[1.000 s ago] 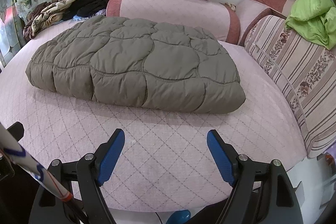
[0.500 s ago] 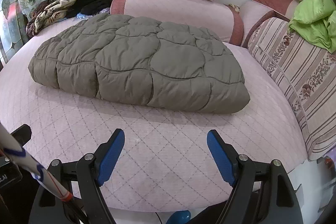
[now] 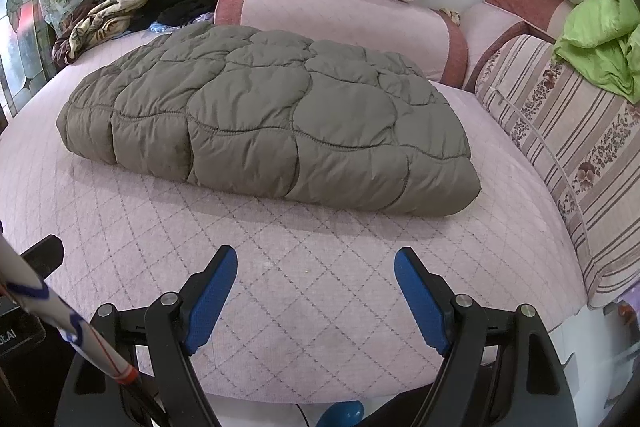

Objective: Fold large clothes

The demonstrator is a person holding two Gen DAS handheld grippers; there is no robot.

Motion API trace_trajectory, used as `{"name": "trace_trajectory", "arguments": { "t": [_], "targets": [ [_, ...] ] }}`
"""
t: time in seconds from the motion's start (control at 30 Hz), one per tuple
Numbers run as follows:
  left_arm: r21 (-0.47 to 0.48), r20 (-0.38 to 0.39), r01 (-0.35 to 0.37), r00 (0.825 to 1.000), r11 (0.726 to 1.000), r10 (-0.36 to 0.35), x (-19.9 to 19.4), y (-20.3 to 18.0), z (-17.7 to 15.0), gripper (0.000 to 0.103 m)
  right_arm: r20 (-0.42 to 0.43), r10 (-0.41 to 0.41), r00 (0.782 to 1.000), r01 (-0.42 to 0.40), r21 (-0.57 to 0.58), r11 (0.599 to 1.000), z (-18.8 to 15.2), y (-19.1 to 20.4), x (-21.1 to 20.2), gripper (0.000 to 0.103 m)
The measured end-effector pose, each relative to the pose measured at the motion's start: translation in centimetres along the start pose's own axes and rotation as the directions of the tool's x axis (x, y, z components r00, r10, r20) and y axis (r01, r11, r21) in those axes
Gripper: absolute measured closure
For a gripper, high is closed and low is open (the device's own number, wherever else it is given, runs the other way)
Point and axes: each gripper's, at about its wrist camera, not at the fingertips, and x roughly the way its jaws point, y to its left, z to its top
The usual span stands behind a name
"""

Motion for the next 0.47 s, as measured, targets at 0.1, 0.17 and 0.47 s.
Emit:
{"name": "trace_trajectory", "arguments": {
  "t": [0.1, 0.17, 0.47],
  "targets": [
    [-0.001, -0.003, 0.002, 1.0, 1.0, -0.002, 0.03, 0.15, -0.03, 0.004, -0.003, 0.001, 1.0, -0.001, 0.001, 1.0, -0.06, -0.02, 0.08, 0.018],
    [-0.003, -0.001, 0.001, 1.0, 1.0, -0.001, 0.0, 0.19, -0.02, 0.004, -0.004, 0.001, 1.0, -0.001, 0.002, 1.0, -0.03, -0.12, 0.1, 0.018],
    [0.004, -0.005, 0.004, 1.0, 1.0, -0.004, -0.05, -0.03, -0.13, 0.004, -0.01, 0.004, 1.0, -0.004, -0.001, 1.0, -0.07, -0.07, 0.12, 0.018]
  ]
}}
